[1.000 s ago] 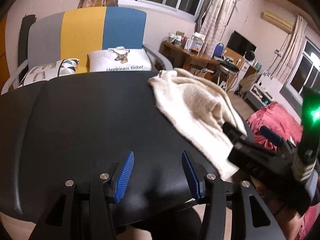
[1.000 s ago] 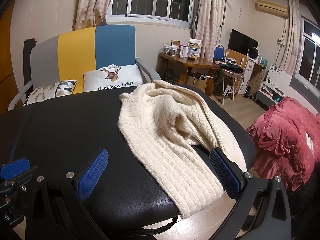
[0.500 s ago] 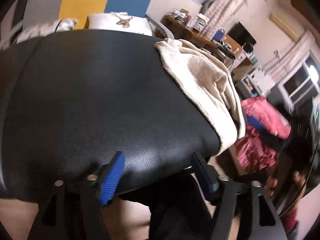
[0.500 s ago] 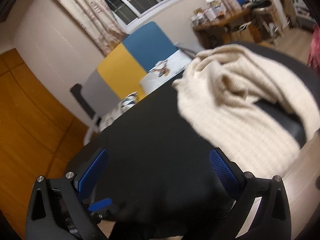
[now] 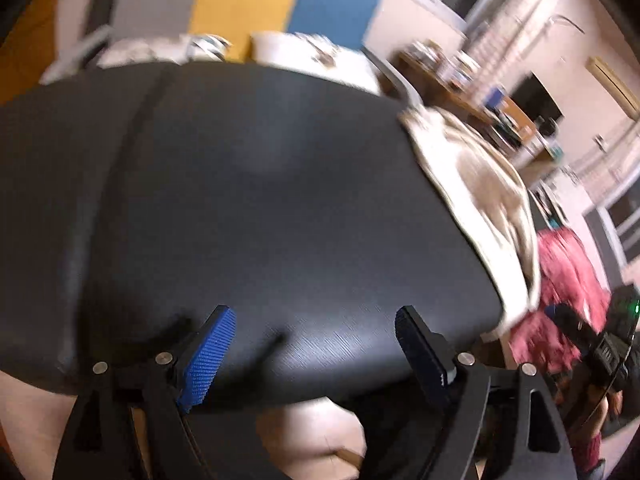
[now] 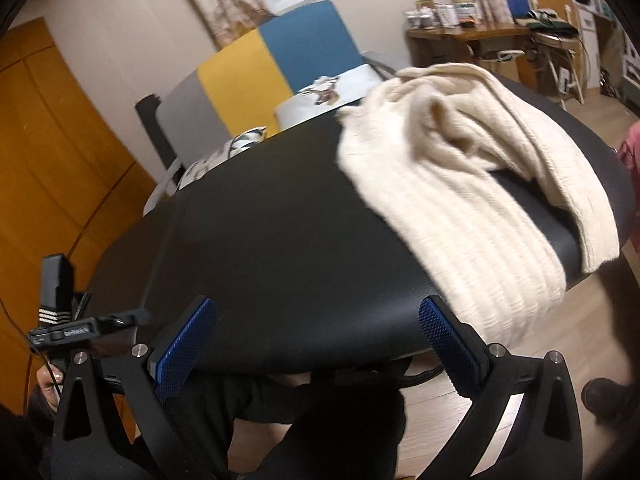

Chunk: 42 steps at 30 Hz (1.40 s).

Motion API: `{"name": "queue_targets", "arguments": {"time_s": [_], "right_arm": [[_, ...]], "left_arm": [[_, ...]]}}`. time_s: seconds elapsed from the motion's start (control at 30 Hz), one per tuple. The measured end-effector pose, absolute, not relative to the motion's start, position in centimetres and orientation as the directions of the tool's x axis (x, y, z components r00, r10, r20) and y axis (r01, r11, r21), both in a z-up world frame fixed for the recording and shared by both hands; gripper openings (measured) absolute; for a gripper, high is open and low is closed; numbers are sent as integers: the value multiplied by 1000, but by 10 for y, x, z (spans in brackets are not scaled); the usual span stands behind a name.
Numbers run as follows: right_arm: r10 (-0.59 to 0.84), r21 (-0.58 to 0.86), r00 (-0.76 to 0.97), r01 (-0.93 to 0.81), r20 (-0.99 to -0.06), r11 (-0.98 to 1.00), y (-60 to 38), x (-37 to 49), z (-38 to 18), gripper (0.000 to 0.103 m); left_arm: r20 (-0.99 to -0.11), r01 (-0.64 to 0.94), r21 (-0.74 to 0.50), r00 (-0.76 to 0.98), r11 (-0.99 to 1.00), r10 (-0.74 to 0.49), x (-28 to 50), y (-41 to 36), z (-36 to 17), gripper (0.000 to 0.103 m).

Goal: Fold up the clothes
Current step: 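Move both tools toward the cream sweater on the black ottoman, then grasp the sweater edge with the left gripper and lift it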

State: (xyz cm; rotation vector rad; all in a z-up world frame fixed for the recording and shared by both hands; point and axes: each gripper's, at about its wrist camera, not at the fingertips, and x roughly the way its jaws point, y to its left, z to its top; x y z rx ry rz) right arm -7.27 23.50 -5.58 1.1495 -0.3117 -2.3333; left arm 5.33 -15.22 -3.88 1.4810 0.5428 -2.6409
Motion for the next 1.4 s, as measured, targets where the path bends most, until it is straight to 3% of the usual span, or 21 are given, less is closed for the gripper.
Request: {"name": "queue_targets", "arguments": {"time_s": [0.2, 0.4, 0.57, 0.7, 0.83, 0.93, 1.07, 1.17, 1.33, 1.4], "right_arm": [[-463, 382, -537, 263, -705, -886, 275, -111, -73, 103], [-528, 463, -493, 259, -692, -848, 276, -135, -93, 103], [-587, 526, -442, 266, -678, -808, 268, -152, -111, 103], [-646, 585, -393, 279, -654, -762, 254, -162, -122, 103], [-785, 735, -299, 282, -543, -616, 214, -165, -119, 103], [-819, 757, -286, 319, -497, -571, 204, -154, -96, 103], [-767, 688, -328, 341, -552, -641, 214, -125, -77, 103], [-703, 621, -367, 331, -609, -711, 226, -100, -72, 103], [-603, 522, -425, 302, -676, -798, 246, -66, -71, 103], [-602, 533, -433, 283, -671, -797, 254, -62, -77, 103]], "left_arm": [[-770, 289, -89, -627, -953, -118, 46, -176, -3, 84], [-751, 238, -348, -649, -907, 118, 25, -191, 6, 83], [-731, 130, -459, -617, -879, 291, 3, -173, 9, 83], [-744, 123, -373, -633, -919, 217, -4, -156, 19, 76], [-775, 135, -338, -602, -931, 194, -18, -149, 17, 76], [-774, 124, -350, -597, -929, 212, -19, -143, 14, 76], [-759, 40, -358, -594, -933, 266, -19, -106, 9, 76], [-748, -90, -415, -533, -905, 395, -30, -57, -2, 76], [-715, -132, -604, -346, -786, 608, -62, 4, -40, 75], [-701, -133, -635, -314, -761, 640, -73, 19, -49, 75]]}}
